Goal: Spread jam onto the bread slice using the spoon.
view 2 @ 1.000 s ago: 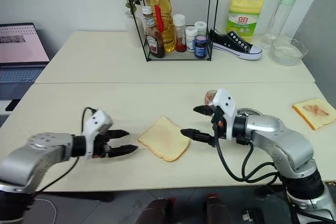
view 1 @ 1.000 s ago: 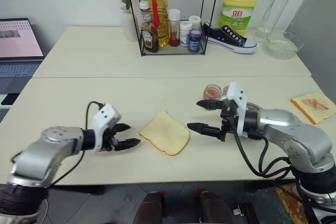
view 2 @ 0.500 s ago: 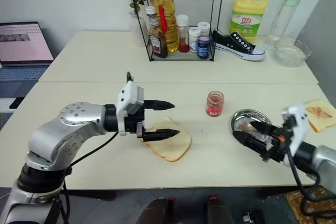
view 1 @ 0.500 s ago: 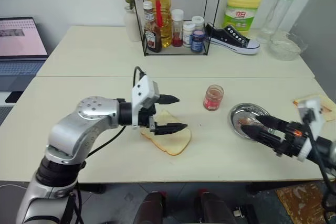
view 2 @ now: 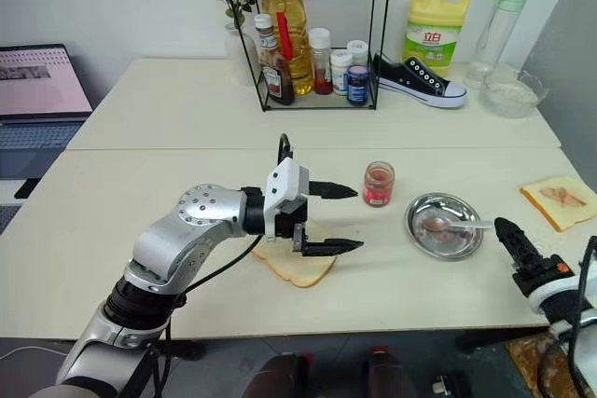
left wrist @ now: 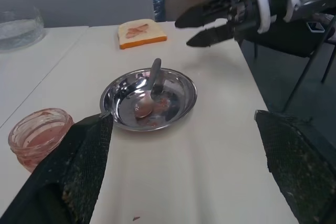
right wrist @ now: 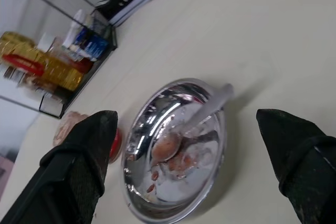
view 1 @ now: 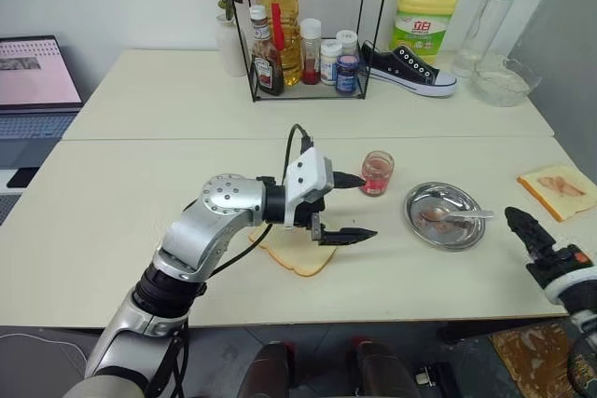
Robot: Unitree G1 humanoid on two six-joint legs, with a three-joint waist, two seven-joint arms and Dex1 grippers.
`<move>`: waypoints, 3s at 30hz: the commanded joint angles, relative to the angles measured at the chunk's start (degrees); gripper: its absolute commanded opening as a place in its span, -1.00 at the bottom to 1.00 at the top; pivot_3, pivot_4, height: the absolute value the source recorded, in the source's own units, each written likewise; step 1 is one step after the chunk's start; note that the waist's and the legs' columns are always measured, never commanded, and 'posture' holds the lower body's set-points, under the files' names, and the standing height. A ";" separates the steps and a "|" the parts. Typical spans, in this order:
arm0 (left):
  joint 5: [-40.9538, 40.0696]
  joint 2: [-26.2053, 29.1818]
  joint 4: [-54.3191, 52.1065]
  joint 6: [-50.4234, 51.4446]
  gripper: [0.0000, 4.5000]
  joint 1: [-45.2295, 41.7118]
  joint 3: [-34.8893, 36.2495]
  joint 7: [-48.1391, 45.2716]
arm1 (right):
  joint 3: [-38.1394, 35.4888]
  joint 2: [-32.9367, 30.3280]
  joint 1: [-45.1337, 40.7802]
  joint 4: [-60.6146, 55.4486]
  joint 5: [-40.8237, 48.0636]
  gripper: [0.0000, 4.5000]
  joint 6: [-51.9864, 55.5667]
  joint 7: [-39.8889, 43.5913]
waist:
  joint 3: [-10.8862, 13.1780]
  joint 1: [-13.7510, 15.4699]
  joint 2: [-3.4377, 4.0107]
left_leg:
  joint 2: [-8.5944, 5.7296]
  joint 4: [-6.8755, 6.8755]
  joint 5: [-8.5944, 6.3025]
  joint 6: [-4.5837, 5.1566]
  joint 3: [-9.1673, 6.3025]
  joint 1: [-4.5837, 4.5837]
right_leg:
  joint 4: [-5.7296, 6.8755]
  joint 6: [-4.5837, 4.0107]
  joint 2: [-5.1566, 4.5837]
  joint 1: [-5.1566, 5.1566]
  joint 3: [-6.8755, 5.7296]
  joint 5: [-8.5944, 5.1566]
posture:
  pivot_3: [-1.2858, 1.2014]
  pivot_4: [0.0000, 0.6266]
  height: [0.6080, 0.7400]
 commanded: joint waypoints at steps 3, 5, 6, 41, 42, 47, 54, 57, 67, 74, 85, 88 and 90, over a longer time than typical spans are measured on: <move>0.45 -0.39 -4.18 1.17 0.99 -0.47 0.62 2.38 | 2.96 -0.14 -3.04 3.85 -1.91 1.00 -3.79 -0.24 | -0.03 -0.12 0.06 | 0.00 0.00 0.00 0.00 0.00 0.00 | 0.00 0.00 0.00 0.00 0.00 0.00 | 0.03 -0.52 1.00; 0.37 -0.34 -4.88 1.70 0.99 -0.34 0.72 2.97 | 3.66 0.03 -4.32 6.20 -3.00 1.00 -4.76 0.19 | -0.04 -0.16 0.08 | 0.00 0.00 0.00 0.00 0.01 0.01 | 0.01 0.00 0.01 0.00 -0.01 0.00 | 0.03 -0.52 1.00; 0.15 -0.38 -5.39 2.22 0.99 -0.22 0.75 3.41 | 4.02 -0.05 -5.24 7.68 -3.36 1.00 -5.11 0.63 | -0.05 -0.15 0.09 | 0.00 0.00 0.00 0.00 -0.02 0.01 | 0.01 0.00 0.01 0.00 -0.02 0.00 | 0.03 -0.52 1.00; 0.27 1.09 -6.46 2.91 1.00 1.54 1.72 5.32 | 6.99 1.37 -17.09 22.40 -9.72 -0.57 -6.40 5.76 | -0.15 -0.36 0.17 | 0.02 0.00 0.00 0.00 0.04 0.06 | 0.03 -0.01 0.03 0.02 -0.01 0.01 | 0.03 -0.52 1.00; 0.29 1.13 -6.38 2.90 1.00 1.54 1.75 5.36 | 6.99 1.37 -17.24 22.58 -9.85 -0.74 -6.40 5.87 | -0.16 -0.35 0.15 | 0.02 0.01 0.00 0.00 0.04 0.06 | 0.03 0.00 0.03 0.02 -0.02 0.01 | 0.03 -0.52 1.00; 0.11 1.37 -6.82 3.13 1.00 1.92 1.84 5.65 | 6.72 1.16 -17.42 22.87 -10.07 -0.98 -6.40 6.19 | -0.20 -0.35 0.17 | 0.02 -0.01 0.00 0.00 0.00 0.07 | 0.02 -0.01 0.03 0.04 -0.01 0.00 | 0.03 -0.52 1.00; 0.02 1.63 -7.02 3.13 1.00 2.19 1.88 5.91 | 6.77 0.59 -17.72 22.86 -10.72 -0.98 -6.63 7.12 | -0.20 -0.34 0.17 | 0.02 -0.01 0.00 0.00 0.00 0.07 | 0.02 -0.01 0.03 0.04 -0.01 0.01 | 0.03 -0.52 1.00; -0.91 2.33 -7.11 3.66 1.00 2.43 3.46 5.91 | 7.85 -2.66 -17.80 18.48 -11.67 -0.98 -5.48 9.70 | -0.19 -0.35 0.20 | 0.01 0.00 0.00 0.00 0.02 0.07 | 0.02 0.00 0.02 0.04 -0.01 0.01 | 0.03 -0.52 1.00; -4.59 8.44 -6.31 5.47 1.00 5.39 11.78 3.71 | 8.13 -18.99 -30.42 11.71 -2.60 -0.98 4.08 9.72 | -0.11 -0.57 0.35 | 0.01 -0.02 0.00 0.01 0.06 0.04 | 0.02 0.00 0.03 -0.02 -0.04 0.00 | 0.03 -0.52 1.00; -1.13 7.60 -3.07 0.29 1.00 6.57 12.41 6.02 | 20.40 -23.80 -47.50 13.71 -12.65 -0.98 4.81 17.58 | -0.08 -0.30 0.36 | 0.06 -0.02 0.00 0.01 0.02 -0.05 | -0.04 0.00 0.05 -0.09 -0.06 0.00 | 0.03 -0.52 1.00; 2.32 4.02 -2.14 -0.34 1.00 5.15 9.68 9.24 | 34.67 -21.22 -53.23 20.25 -36.42 -0.98 -5.20 34.53 | -0.06 0.17 0.34 | -0.05 0.03 0.00 0.01 0.01 -0.14 | -0.03 0.00 -0.07 -0.14 -0.08 0.01 | 0.03 -0.52 1.00; 2.52 3.90 -2.45 -0.09 1.00 5.28 9.60 9.29 | 35.69 -19.72 -53.69 21.76 -40.26 -0.98 -7.03 36.72 | -0.06 -0.01 0.34 | -0.04 0.02 0.00 0.00 0.02 -0.14 | -0.02 0.00 -0.07 -0.16 -0.08 0.01 | 0.03 -0.52 1.00; 2.65 4.03 -2.56 -0.03 1.00 5.46 9.76 9.22 | 36.29 -18.56 -54.00 22.39 -42.40 -0.98 -7.96 37.93 | -0.06 -0.16 0.34 | -0.03 0.01 0.00 0.00 0.01 -0.14 | -0.01 0.00 -0.07 -0.18 -0.08 0.01 | 0.03 -0.52 1.00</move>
